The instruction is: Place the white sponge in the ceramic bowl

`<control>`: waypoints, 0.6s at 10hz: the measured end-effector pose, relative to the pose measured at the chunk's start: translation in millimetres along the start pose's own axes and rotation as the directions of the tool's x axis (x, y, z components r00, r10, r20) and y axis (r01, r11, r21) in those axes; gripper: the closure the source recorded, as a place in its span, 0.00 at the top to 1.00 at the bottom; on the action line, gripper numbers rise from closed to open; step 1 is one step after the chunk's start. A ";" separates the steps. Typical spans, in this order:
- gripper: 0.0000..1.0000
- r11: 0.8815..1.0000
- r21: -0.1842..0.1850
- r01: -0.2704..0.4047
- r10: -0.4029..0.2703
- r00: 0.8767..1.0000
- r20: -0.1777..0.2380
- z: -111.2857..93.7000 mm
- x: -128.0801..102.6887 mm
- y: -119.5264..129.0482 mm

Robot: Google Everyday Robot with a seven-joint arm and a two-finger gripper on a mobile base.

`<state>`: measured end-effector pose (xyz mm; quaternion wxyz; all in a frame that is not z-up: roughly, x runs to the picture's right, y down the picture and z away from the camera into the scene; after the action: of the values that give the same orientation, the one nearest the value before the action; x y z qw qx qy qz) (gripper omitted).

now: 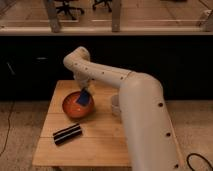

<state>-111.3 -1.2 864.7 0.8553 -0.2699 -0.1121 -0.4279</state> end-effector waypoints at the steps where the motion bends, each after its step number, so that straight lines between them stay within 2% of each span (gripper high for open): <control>1: 0.08 1.000 0.000 0.001 -0.001 1.000 0.000 -0.3 0.0 -0.5; 6: 0.08 1.000 -0.003 0.006 -0.006 1.000 0.003 -2.1 -1.4 -4.6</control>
<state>-115.9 -3.7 864.1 0.8533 -0.2714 -0.1139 -0.4304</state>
